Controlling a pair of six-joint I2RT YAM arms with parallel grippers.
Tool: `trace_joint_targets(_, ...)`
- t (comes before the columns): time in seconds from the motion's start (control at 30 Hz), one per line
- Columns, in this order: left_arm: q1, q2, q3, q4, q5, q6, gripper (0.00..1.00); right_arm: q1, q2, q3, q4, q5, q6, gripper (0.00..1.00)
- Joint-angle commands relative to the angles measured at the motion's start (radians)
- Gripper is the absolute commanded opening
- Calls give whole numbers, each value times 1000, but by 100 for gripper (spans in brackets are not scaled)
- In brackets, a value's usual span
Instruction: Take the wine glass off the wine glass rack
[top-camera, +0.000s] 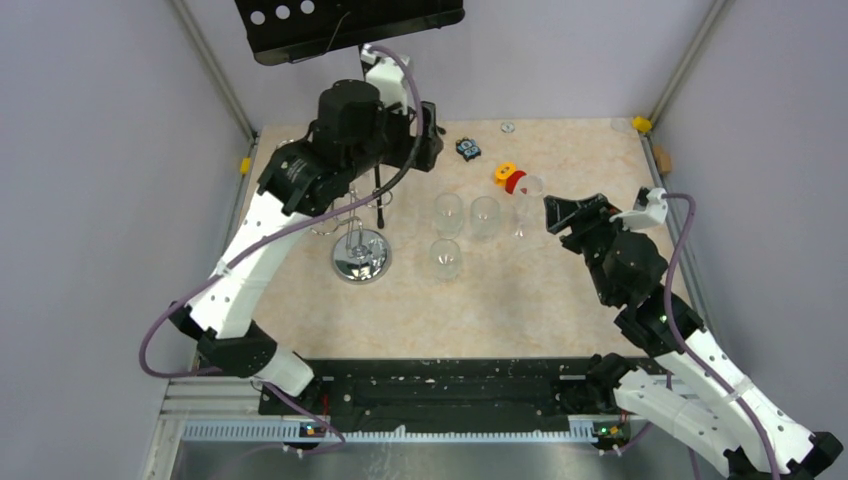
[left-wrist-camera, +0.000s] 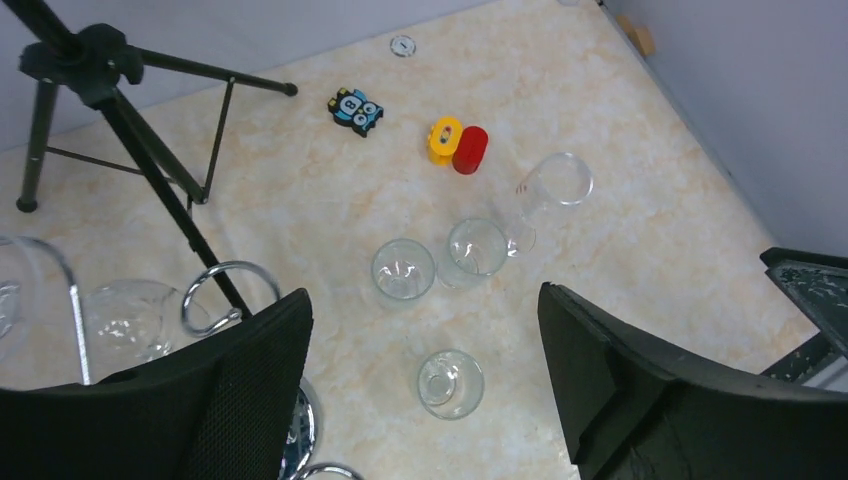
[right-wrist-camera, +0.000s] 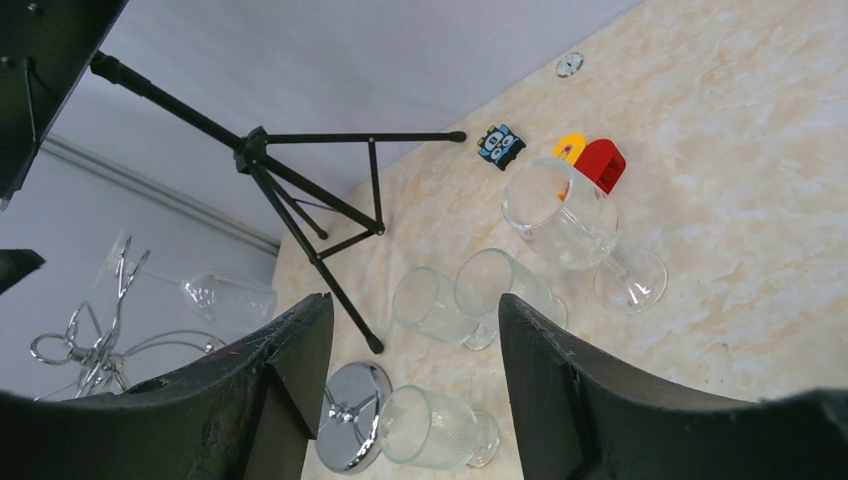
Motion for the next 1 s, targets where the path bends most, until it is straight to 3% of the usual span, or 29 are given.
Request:
trace_joint_targets(0.0,39,-112,3,127,-53,24,88,-3,-15,-3,51,-15,11,63)
trace_joint_targets(0.2,222,-176,-57,147,-50,-37,92,-3,-8,-4,51,-21,9,62)
trace_joint_targets(0.4,439,-171,-80,142,152,-158,92,-3,2,-6,61,-30,14,62)
trace_joint_targets(0.63,633,-176,-185,203,283,-288,91,-3,3,-2,61,-23,-3,62)
trace_joint_targets(0.8,726,-170,-275,280,437,-392,76,-3,16,4,61,-27,4,60)
trace_joint_targets(0.93,737,-162,-319,326,460,-421,52,-3,32,17,38,-26,17,57)
trace_joint_targets(0.97,736,-173,-345,344,440,-425,49,-3,32,15,38,-27,18,56)
